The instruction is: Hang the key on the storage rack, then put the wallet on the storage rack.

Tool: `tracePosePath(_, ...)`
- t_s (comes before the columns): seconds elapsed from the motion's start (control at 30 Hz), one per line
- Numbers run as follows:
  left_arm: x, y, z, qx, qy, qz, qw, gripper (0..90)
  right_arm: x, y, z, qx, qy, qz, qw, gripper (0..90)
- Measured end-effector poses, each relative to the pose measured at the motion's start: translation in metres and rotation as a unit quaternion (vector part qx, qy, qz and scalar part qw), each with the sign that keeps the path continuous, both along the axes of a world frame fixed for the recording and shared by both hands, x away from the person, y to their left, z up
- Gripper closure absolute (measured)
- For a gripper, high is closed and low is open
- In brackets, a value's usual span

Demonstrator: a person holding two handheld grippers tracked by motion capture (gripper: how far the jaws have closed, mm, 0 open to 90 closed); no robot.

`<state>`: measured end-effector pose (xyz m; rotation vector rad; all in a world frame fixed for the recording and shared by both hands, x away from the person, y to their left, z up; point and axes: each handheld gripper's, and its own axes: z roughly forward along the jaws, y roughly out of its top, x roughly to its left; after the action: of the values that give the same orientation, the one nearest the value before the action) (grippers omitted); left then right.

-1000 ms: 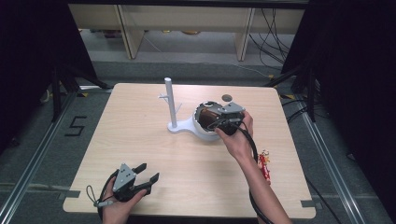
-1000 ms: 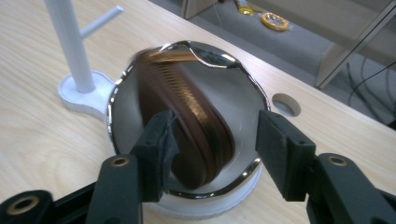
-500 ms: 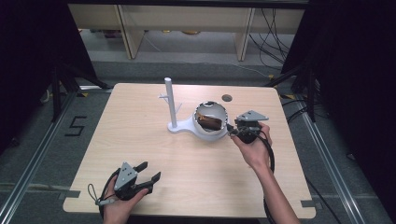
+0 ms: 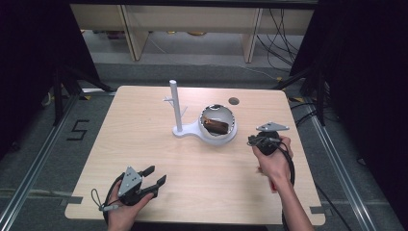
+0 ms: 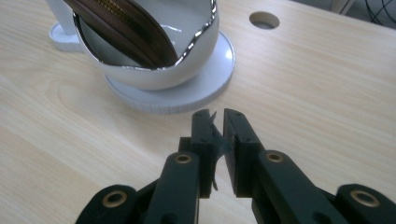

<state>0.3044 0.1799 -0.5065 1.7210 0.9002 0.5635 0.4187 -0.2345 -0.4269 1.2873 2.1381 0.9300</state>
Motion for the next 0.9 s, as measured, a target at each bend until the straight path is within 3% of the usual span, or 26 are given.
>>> tracePosePath(0.2, -0.001, 0.000, 0.001, 0.001, 0.002, 0.001, 1.0000, 43.3, -0.001, -0.004, 0.006, 0.004, 0.018, -0.028, 0.9994, 76.2)
tracePosePath(0.27, 0.000, -0.001, 0.001, -0.001, 0.001, 0.001, 1.0000, 43.3, -0.001, -0.006, 0.006, 0.000, 0.012, -0.021, 0.9997, 75.3)
tracePosePath(0.33, 0.000, -0.002, 0.000, 0.002, 0.002, -0.002, 1.0000, 43.3, 0.000, -0.008, 0.006, 0.011, 0.023, -0.013, 0.9996, 75.5)
tracePosePath(0.43, -0.001, -0.003, 0.000, -0.002, -0.001, -0.006, 1.0000, 43.1, -0.003, -0.011, 0.006, 0.010, 0.025, -0.031, 0.9991, 77.2)
tracePosePath(0.6, -0.003, -0.001, 0.001, 0.001, 0.001, -0.001, 1.0000, 43.0, -0.001, -0.018, 0.003, 0.013, 0.084, -0.050, 0.9952, 80.2)
tracePosePath(0.67, -0.003, -0.002, 0.000, 0.002, 0.001, -0.002, 1.0000, 42.9, -0.001, -0.019, 0.003, 0.010, 0.091, -0.051, 0.9945, 80.2)
tracePosePath(0.73, -0.003, -0.003, 0.000, 0.003, 0.001, -0.002, 1.0000, 42.9, 0.000, -0.021, 0.002, 0.023, 0.126, -0.073, 0.9891, 78.0)
tracePosePath(0.8, -0.002, -0.005, 0.000, -0.001, -0.002, -0.007, 1.0000, 42.8, 0.002, -0.029, 0.000, 0.005, 0.127, -0.063, 0.9898, 76.8)
tracePosePath(0.9, -0.002, -0.005, 0.000, 0.007, 0.003, -0.007, 1.0000, 42.4, 0.004, -0.036, -0.002, 0.001, 0.146, -0.070, 0.9868, 76.4)
